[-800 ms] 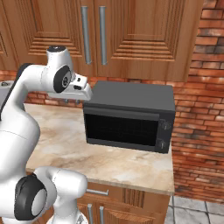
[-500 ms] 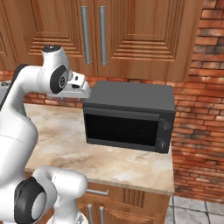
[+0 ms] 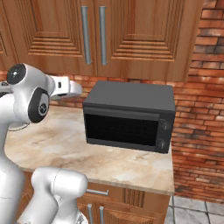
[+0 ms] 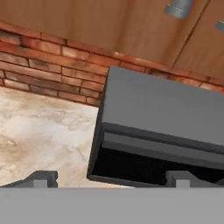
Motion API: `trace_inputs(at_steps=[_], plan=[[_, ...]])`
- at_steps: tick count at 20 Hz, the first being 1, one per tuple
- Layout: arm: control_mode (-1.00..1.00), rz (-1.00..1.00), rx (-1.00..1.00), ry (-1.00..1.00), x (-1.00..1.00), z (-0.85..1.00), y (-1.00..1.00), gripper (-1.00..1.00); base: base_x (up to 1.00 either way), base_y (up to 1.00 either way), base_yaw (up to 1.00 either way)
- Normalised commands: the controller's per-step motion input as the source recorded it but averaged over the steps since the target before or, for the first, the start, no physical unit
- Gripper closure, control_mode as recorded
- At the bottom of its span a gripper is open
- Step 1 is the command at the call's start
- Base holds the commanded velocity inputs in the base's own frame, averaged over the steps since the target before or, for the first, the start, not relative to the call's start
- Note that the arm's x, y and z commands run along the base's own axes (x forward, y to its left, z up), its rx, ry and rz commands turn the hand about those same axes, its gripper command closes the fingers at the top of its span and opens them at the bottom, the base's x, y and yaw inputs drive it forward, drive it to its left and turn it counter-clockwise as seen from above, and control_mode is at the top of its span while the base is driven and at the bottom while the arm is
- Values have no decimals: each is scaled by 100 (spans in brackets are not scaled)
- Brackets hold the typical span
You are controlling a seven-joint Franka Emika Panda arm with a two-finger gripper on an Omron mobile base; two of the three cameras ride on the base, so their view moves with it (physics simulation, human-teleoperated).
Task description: Open the cabinet directly in front. Then move the liquor and the cup to the dining counter with the jar on it.
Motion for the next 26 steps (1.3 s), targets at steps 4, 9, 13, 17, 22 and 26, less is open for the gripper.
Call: trace_inputs(at_steps=[4,9,13,17,22,26], plan=[[-100,11,1,-44,-34,72,-33,-100,0,0,0],[-100,16,11,-26,-18,84,-37,-100,0,0,0],[-100,16,13,-17,-2,93,-42,-100,0,0,0],[-100,13,7,-15,1,70,-30,-100,0,0,0],[-100,4,-2,-15,-2,0,-8,-100,0,0,0],[-100,1,-2,-14,22,1,-8,-100,0,0,0]])
